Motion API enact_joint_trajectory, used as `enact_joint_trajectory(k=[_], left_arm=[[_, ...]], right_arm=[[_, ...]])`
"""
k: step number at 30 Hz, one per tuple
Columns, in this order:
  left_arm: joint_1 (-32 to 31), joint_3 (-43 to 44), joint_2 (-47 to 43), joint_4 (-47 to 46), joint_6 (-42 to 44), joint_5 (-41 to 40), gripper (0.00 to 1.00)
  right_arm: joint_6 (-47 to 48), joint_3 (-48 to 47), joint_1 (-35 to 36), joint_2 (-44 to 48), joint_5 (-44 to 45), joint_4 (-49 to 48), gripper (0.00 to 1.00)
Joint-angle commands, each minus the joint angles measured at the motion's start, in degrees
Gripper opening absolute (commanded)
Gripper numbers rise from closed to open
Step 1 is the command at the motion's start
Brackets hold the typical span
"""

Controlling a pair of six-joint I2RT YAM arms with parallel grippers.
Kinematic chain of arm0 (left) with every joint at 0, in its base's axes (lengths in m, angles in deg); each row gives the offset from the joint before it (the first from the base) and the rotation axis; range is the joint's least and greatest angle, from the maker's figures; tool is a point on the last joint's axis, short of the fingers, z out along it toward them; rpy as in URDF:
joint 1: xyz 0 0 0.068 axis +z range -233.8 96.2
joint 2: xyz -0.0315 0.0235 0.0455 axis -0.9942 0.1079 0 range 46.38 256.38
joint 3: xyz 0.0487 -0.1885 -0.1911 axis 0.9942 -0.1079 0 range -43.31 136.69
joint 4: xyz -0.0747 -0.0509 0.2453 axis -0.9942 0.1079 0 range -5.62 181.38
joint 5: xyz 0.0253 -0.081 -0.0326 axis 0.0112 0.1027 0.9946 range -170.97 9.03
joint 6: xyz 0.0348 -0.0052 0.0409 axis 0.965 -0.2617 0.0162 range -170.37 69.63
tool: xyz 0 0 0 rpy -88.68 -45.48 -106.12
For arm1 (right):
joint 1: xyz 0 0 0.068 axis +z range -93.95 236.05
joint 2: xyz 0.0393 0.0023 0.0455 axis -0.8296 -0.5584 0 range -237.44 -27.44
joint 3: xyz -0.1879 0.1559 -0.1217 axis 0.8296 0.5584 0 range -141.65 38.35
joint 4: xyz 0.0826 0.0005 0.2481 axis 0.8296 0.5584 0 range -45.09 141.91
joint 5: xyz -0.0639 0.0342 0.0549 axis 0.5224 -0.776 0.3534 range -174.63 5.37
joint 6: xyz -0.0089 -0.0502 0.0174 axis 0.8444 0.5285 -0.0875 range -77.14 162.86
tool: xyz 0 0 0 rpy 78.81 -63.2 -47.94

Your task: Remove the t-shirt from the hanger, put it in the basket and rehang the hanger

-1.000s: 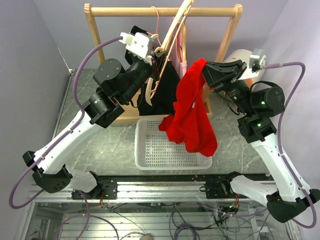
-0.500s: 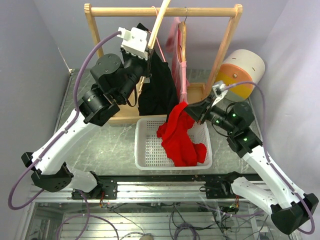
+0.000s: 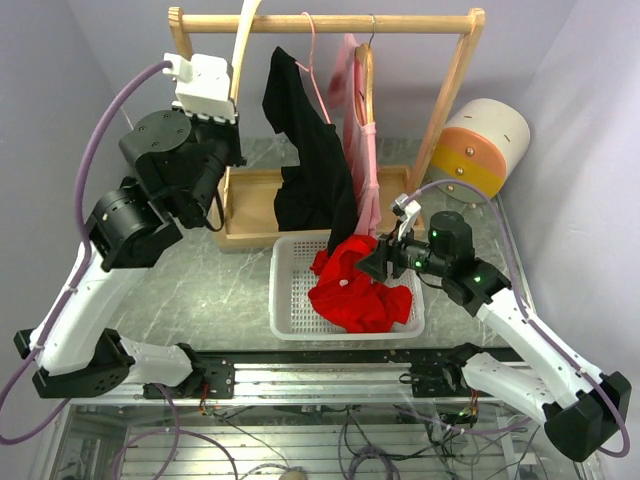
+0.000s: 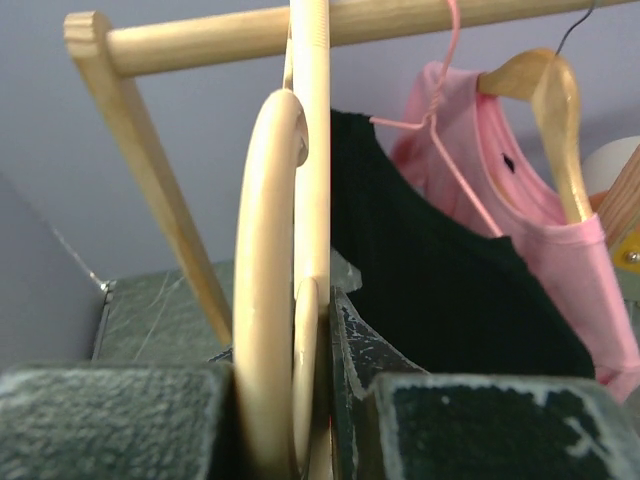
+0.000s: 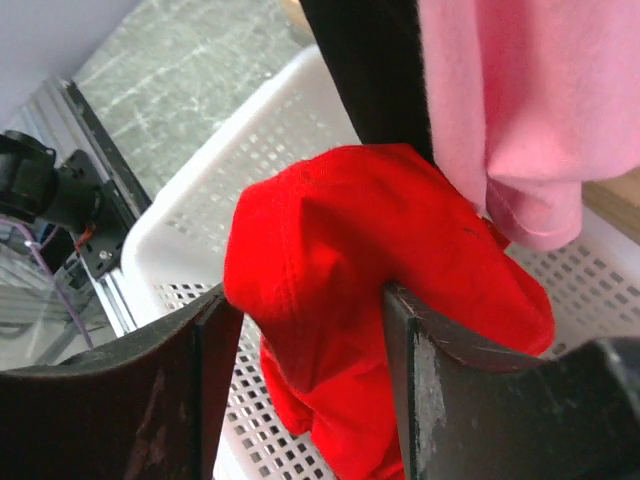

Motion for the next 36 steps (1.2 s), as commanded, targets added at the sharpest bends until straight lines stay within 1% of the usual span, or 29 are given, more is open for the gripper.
enact_joint_trajectory(k=[1, 4, 7, 8, 9, 10, 11, 13, 17, 19, 23, 29, 31, 34, 36], left_arm=[[0.26, 1.18, -1.66, 9.35, -3.74, -2.36, 0.07], [0.17, 0.69, -2.57, 12.87, -4.21, 0.65, 0.07], [0.12, -2.29, -5.69, 11.16, -3.89, 0.61, 0.07], [0.16, -3.24, -7.18, 10.83, -3.63, 0.82, 0.07], [0.18, -3.59, -7.94, 11.22, -3.55, 1.22, 0.07], [0.13, -3.39, -8.34, 12.01, -3.51, 1.49, 0.07], [0.15, -3.06, -8.58, 13.07, -3.44, 1.33, 0.07], [0.14, -1.92, -8.39, 15.61, -3.18, 0.07, 0.07], [0.18, 0.72, -6.56, 21.27, -3.23, -1.08, 0.07], [0.18, 0.41, -5.84, 22.81, -2.93, -0.7, 0.07], [0.1, 0.31, -3.48, 22.52, -0.57, 2.64, 0.07], [1.13, 6.15, 2.66, 20.08, 0.77, 2.04, 0.07], [5.0, 10.38, 6.55, 21.81, -0.1, 1.28, 0.07], [16.02, 15.07, 11.5, 22.25, -1.32, 8.42, 0.07], [20.81, 16.95, 14.44, 21.28, -2.12, 10.8, 0.07]], right_arm=[[0.94, -0.47, 0.39, -0.77, 3.25, 3.37, 0.6], [1.0, -0.05, 0.39, 0.55, 5.72, 2.23, 0.64], [0.59, -1.17, 0.39, 0.71, 9.57, 2.69, 0.66], [0.41, -1.63, 0.39, 0.77, 10.93, 3.06, 0.68], [0.17, -2.02, 0.39, 0.86, 12.18, 3.45, 0.76], [-0.19, -2.28, 0.39, 1.14, 13.55, 3.62, 0.88], [-0.57, -2.49, 0.39, 1.68, 14.65, 3.73, 0.94], [-1.58, -2.78, 0.39, 3.17, 16.8, 3.52, 0.99], [-3.45, -3.03, 0.39, 6.41, 18.55, 2.53, 1.0], [-3.7, -3.62, 0.39, 7.55, 19.53, 3.05, 1.0], [-3.9, -4.11, 0.39, 9.37, 21.81, 4.68, 1.0], [-5.21, -3.03, 0.39, 13.15, 24.5, 4.85, 1.0], [-5.21, -2.93, 0.39, 14.12, 25.23, 5.06, 1.0], [-4.7, -2.63, 0.39, 15.02, 26.17, 5.21, 1.0], [-4.54, -2.66, 0.4, 14.84, 26.47, 5.55, 1.0]])
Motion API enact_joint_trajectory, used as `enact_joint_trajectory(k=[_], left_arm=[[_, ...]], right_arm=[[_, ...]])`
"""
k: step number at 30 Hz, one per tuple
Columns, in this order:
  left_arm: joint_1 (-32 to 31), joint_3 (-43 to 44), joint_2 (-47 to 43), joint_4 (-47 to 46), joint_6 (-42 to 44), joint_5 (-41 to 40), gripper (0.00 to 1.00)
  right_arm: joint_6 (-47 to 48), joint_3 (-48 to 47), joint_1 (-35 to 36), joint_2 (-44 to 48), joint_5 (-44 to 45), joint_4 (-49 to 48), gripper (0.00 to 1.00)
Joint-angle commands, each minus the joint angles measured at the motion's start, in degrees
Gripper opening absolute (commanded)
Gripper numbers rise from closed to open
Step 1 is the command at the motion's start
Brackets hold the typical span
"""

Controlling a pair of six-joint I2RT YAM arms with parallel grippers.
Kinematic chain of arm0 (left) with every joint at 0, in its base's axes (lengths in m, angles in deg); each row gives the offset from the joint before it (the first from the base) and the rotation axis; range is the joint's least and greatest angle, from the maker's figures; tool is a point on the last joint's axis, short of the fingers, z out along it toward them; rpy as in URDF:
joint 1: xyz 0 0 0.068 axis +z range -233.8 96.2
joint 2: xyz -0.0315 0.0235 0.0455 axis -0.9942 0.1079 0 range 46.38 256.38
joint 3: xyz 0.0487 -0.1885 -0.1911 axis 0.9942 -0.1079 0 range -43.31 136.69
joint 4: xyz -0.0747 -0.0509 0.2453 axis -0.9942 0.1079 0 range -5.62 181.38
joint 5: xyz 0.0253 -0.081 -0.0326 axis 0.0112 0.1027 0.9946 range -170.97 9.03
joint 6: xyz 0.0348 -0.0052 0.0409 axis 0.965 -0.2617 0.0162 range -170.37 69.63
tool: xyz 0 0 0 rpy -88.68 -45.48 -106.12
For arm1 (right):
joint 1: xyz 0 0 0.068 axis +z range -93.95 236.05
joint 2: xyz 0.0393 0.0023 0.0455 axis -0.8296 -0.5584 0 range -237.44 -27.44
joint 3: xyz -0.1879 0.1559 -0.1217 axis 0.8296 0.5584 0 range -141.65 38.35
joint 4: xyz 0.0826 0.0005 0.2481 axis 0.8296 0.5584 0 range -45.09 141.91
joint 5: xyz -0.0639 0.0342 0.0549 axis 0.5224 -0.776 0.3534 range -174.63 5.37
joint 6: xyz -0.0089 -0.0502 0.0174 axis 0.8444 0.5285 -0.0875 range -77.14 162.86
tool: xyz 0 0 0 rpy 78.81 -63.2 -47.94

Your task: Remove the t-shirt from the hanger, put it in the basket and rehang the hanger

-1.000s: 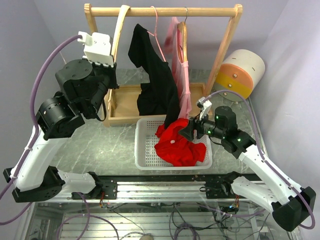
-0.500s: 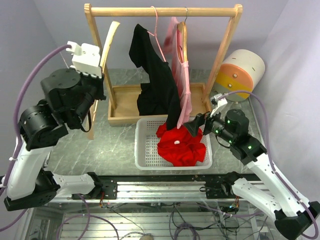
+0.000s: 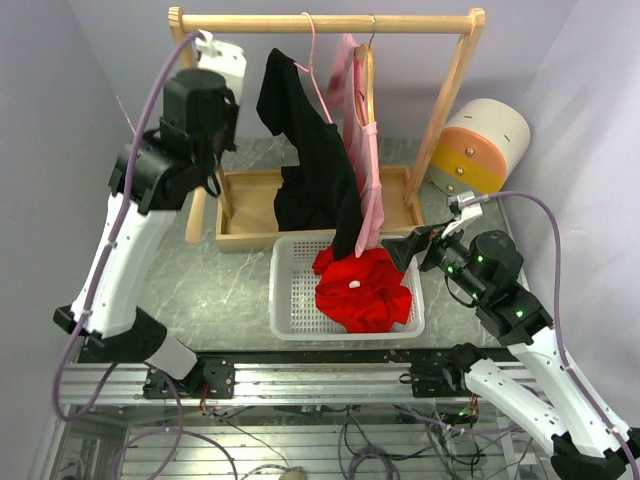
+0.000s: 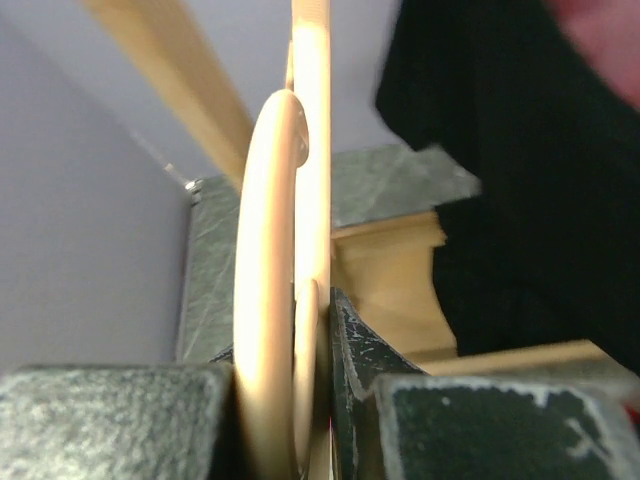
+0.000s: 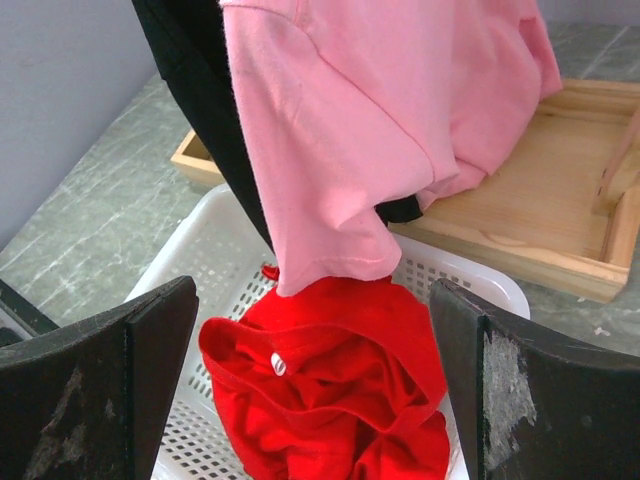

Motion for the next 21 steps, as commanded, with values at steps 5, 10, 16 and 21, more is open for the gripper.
enact_joint_trajectory(k=[5, 10, 16, 21], left_arm=[[15.29, 18.36, 13.02, -0.87, -0.88, 11.72, 0.07], [19.23, 20.58, 15.81, -7.77, -2.02, 16.94, 0.07], [22.45, 5.2, 7.77, -24.03, -3.94, 23.89, 0.07], [22.72, -2.24, 4.13, -34.97, -4.51, 28.91, 0.07]], right_arm=[[-0.19, 1.16, 0.26, -0.4, 1.76, -0.68, 1.0], [-0.34, 2.07, 0.26, -1.99, 1.24, -2.38, 1.0], [-0.45, 3.01, 0.26, -4.15, 0.98, -3.93, 1.0], [-1.18, 4.75, 0.26, -4.69, 0.82, -5.93, 1.0]])
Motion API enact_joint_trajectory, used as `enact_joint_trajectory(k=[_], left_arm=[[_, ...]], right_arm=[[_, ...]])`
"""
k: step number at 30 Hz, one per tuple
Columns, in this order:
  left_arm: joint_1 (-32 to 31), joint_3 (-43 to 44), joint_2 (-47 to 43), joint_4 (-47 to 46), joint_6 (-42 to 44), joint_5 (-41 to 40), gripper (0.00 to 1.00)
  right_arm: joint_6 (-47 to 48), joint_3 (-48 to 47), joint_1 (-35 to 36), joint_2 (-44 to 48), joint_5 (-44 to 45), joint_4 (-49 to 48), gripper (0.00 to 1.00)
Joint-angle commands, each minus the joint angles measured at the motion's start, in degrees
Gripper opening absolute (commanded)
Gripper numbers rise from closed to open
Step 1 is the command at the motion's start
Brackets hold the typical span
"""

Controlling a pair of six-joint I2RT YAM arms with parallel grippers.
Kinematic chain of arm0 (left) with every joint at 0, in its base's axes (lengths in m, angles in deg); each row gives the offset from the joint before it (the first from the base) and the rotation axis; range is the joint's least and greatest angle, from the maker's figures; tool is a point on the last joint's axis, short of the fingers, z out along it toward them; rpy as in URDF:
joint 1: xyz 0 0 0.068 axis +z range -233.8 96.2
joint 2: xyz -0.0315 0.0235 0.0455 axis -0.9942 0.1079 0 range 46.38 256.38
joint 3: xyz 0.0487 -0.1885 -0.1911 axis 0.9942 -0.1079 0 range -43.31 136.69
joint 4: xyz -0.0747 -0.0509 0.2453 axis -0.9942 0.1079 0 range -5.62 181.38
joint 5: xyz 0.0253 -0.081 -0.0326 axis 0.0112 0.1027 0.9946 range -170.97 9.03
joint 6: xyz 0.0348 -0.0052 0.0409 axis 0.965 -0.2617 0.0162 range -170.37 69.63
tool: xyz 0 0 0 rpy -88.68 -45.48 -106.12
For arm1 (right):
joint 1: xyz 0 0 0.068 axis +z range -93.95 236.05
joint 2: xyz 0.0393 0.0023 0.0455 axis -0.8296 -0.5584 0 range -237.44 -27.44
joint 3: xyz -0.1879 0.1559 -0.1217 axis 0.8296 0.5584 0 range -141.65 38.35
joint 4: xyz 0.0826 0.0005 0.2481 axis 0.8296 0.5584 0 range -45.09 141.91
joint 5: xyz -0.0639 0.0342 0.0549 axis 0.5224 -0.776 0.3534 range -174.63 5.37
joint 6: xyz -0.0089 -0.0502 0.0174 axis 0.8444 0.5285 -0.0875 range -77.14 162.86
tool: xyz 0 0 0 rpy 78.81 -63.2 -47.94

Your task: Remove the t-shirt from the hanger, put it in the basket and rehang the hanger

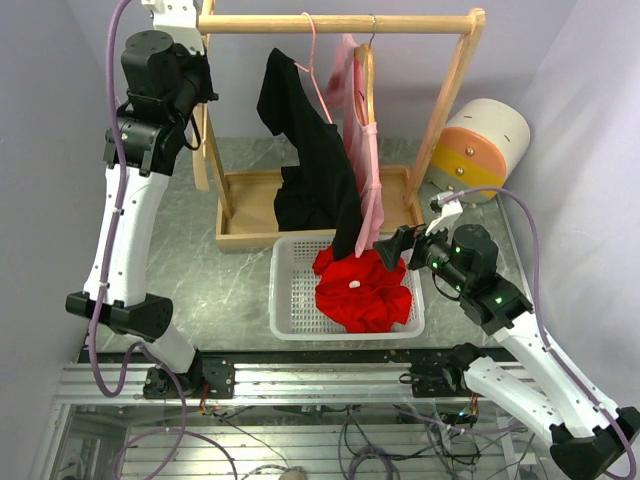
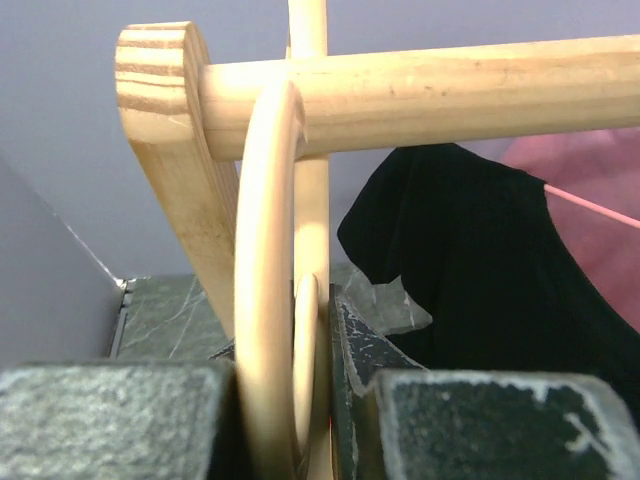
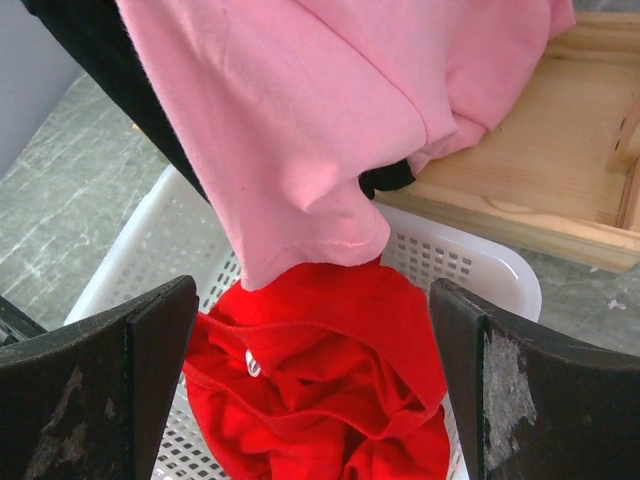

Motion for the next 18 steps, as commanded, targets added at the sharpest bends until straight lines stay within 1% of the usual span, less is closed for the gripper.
enact_joint_trajectory(k=[1, 10, 18], left_arm=[[0.43, -5.51, -4.36, -16.46, -1.51, 6.17, 0.07], [0.85, -10.13, -3.34, -25.47, -4.01, 11.85, 0.07], [1.21, -6.84, 1.02, -26.77, -5.01, 13.93, 0.07]], right_arm=[[-0.79, 1.58, 0.26, 0.13, 0.03, -3.44, 1.0], [-0.59, 3.29, 0.22, 0.79, 0.93, -4.48, 1.0], [-0.32, 4.51, 0.26, -0.54, 0.95, -6.07, 1.0]])
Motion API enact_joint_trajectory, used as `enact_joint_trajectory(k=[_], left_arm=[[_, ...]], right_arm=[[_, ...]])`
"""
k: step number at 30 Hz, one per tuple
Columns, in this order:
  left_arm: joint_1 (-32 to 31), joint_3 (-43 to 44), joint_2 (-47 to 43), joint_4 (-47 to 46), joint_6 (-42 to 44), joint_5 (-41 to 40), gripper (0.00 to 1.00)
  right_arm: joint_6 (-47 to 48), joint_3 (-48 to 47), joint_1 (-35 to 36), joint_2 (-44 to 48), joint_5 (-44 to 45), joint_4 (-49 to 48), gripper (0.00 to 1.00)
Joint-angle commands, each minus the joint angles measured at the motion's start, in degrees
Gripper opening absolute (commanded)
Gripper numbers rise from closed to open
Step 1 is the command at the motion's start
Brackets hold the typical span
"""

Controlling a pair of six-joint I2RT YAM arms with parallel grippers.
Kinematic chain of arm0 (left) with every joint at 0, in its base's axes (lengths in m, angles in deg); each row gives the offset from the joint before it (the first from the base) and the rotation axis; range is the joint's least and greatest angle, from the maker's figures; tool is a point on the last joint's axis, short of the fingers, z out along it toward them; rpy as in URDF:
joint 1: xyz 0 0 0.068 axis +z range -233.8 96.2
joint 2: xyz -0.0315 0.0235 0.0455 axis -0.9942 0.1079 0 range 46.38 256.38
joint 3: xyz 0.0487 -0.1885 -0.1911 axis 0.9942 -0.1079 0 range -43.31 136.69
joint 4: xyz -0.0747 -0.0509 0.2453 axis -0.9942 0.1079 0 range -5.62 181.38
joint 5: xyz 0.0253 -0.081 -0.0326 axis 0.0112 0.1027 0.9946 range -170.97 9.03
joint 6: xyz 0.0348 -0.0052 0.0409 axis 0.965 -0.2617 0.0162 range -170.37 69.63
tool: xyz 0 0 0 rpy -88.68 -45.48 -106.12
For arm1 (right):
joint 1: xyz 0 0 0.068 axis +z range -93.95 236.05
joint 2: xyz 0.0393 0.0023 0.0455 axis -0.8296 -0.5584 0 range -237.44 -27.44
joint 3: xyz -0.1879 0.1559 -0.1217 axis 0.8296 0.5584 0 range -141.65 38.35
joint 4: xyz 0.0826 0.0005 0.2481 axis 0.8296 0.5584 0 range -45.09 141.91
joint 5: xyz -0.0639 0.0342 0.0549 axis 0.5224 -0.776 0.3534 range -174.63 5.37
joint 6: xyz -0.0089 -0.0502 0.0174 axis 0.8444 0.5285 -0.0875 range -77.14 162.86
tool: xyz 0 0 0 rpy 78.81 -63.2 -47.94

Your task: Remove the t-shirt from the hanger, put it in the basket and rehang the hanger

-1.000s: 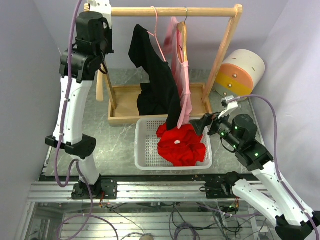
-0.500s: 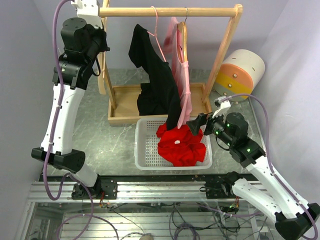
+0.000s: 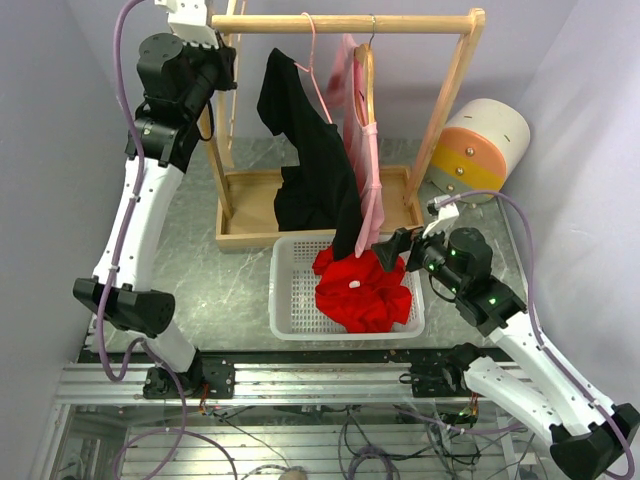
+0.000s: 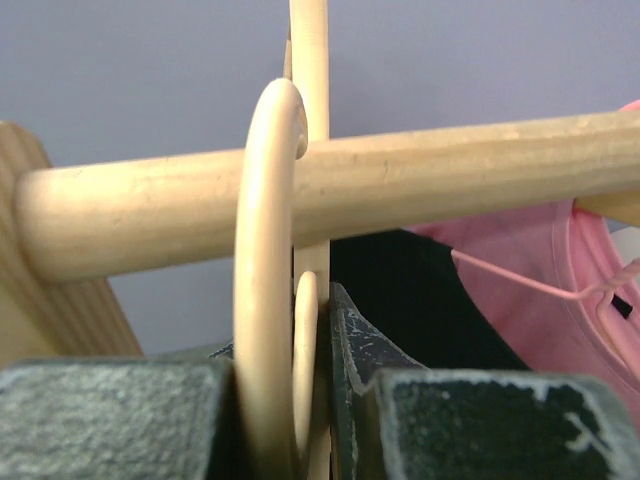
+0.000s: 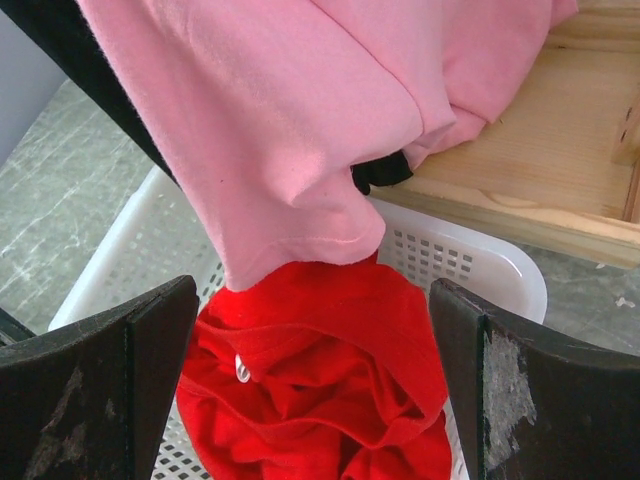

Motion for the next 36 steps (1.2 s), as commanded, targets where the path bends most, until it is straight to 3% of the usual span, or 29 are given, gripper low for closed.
enact_joint_trajectory(k=[1, 16, 26, 32, 36], left_arm=[[0.48, 3.57, 1.61, -7.39, -1.53, 2.72, 0.07], [0.48, 6.92, 8.93, -3.95, -0.21, -0.76, 0.07], [0.48, -3.26, 3.52, -5.5, 0.11, -0.9, 0.09], [0.48, -8.06, -0.75, -6.19, -0.23, -0.44, 0.23], [0.49, -10.18, -3.48, -6.01, -0.95, -0.89, 0.38]], right_arm=[[0.2, 0.89, 0.26, -0.72, 0.47, -2.75, 1.0], [-0.36, 1.65, 0.26, -3.62, -1.2, -5.17, 0.99], [-0.56, 1.81, 0.26, -3.96, -1.56, -5.89, 0.99], [-1.1, 1.71, 0.26, -3.5, -2.02, -5.96, 0.99], [-1.23, 1.8, 0.26, -2.93, -2.04, -5.71, 0.99]])
